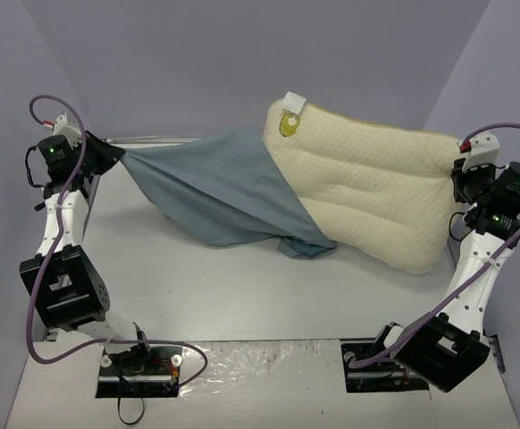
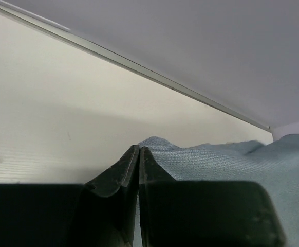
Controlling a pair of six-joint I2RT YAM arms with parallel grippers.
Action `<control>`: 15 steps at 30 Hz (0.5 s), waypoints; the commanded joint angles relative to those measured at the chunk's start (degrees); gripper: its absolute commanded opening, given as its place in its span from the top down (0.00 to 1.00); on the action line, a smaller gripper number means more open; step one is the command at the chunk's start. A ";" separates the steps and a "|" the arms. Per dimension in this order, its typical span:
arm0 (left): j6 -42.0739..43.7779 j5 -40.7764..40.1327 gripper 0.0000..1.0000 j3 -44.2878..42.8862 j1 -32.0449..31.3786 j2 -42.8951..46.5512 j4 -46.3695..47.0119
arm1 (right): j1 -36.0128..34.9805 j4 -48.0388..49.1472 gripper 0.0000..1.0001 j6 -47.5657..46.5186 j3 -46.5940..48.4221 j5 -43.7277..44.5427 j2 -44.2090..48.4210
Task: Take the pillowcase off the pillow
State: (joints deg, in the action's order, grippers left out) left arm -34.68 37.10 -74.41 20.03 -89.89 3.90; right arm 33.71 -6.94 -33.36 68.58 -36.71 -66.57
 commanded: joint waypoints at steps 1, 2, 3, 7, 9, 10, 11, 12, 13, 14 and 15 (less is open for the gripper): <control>2.59 -8.35 0.98 -1.96 3.34 2.35 2.26 | 4.07 9.22 1.00 0.32 -0.63 -0.56 1.70; 2.60 -9.49 0.98 -2.05 3.96 2.43 1.38 | 4.86 9.14 1.00 0.49 -1.07 -0.82 1.62; 1.99 -9.94 0.98 -1.97 4.57 2.44 1.29 | 6.44 9.14 1.00 1.10 -1.77 -1.86 1.44; -0.04 -10.91 0.98 -1.35 7.47 2.09 1.20 | 7.59 8.87 1.00 0.59 -5.45 -2.75 3.19; -0.13 -11.00 0.98 -1.26 7.57 1.82 1.11 | 7.59 8.96 1.00 0.14 -7.22 -2.32 5.04; -0.22 -11.17 0.98 -1.26 7.48 1.73 1.11 | 7.68 9.05 1.00 0.40 -8.45 -1.53 5.48; -0.30 -11.17 0.98 -1.44 7.48 1.56 1.02 | 7.68 8.96 1.00 0.93 -9.24 -0.91 5.92; -0.22 -11.26 0.98 -1.52 7.48 1.47 1.02 | 7.68 8.96 1.00 0.93 -9.25 -0.91 6.01; -0.04 -11.52 0.98 -1.61 7.48 1.47 0.32 | 7.68 9.14 1.00 1.89 -9.60 1.01 6.01; 0.13 -11.96 0.98 -1.87 7.48 1.47 -0.38 | 7.68 9.40 1.00 3.03 -9.60 2.59 5.92; 1.18 -12.75 0.98 -2.14 7.56 1.73 -1.26 | 8.03 11.05 1.00 4.78 -9.60 4.52 5.92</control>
State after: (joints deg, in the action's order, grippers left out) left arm -34.59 27.70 -74.39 27.03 -89.89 2.22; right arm 40.91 -5.72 -31.48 57.69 -36.73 -63.18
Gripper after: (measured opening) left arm 0.026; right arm 0.085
